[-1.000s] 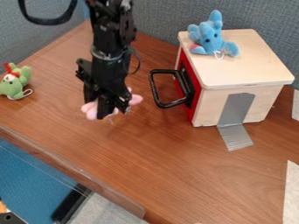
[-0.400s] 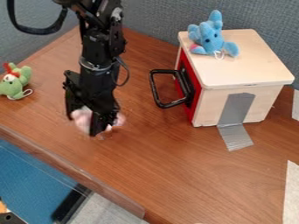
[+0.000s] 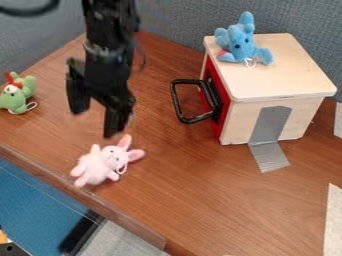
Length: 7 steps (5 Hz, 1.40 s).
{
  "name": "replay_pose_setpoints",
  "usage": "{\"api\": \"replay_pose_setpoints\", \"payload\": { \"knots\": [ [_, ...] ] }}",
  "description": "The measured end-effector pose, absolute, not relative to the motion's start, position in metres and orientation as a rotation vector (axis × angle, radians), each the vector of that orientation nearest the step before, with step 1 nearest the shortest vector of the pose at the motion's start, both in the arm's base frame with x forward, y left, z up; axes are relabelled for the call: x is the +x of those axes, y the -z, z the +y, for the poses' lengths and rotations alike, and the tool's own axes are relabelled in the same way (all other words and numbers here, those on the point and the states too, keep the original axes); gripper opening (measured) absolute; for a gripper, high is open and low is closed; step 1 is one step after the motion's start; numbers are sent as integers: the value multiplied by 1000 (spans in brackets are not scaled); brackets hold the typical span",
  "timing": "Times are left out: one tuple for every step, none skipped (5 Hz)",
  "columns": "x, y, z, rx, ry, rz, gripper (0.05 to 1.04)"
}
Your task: Moved the pink bunny to the middle of the table
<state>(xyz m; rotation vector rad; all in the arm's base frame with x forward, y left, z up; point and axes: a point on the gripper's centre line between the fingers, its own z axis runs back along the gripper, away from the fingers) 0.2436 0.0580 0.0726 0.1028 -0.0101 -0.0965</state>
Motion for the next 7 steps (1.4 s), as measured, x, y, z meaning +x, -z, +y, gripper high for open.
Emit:
{"api": "replay_pose_setpoints", "payload": {
  "knots": [
    [241, -80, 61, 86, 87, 1, 1004],
    [241, -80, 61, 86, 93, 1, 1002],
    [241, -80, 61, 86, 92, 3, 1001],
    [241, -80, 61, 84, 91, 3, 1001],
    [241, -80, 61, 86, 92, 3, 1001],
    [241, -80, 61, 86, 92, 3, 1001],
    [241, -80, 61, 86, 92, 3, 1001]
  ]
}}
